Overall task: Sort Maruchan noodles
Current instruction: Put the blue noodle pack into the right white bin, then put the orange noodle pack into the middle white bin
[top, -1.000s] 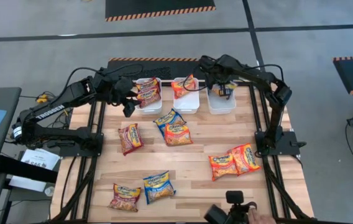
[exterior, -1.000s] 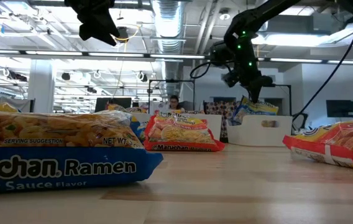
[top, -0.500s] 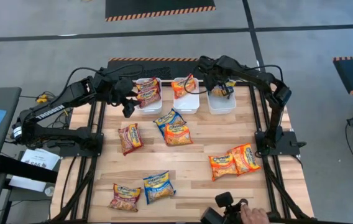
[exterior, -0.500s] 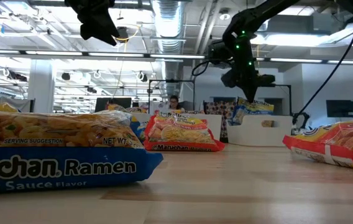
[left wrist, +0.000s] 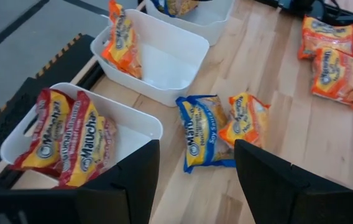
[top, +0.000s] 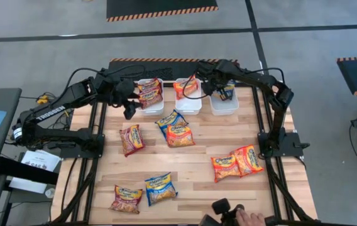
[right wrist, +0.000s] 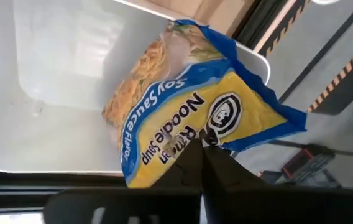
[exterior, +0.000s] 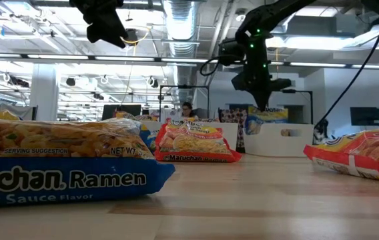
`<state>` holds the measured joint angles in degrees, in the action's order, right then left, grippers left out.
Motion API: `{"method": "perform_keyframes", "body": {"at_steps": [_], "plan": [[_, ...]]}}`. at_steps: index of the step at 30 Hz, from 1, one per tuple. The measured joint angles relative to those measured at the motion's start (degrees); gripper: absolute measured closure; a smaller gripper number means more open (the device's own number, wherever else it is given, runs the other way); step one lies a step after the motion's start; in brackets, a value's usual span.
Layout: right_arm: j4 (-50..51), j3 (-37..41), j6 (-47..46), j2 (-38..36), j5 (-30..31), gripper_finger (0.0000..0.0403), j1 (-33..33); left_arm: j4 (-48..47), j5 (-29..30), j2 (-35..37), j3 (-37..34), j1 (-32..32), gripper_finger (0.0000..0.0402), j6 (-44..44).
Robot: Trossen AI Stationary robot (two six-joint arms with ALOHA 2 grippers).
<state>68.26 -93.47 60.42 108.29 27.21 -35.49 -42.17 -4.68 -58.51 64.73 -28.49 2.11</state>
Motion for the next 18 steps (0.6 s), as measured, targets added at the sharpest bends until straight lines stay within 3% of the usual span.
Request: {"method": "perform_keyframes", "body": {"at_steps": [18], "plan": [[-0.2, 0.0, -16.2, 0.0, 7.1, 0.0236, 0.5, 0.0, -0.9, 0.0, 0.0, 0.0, 0.0207, -2.1]]}}
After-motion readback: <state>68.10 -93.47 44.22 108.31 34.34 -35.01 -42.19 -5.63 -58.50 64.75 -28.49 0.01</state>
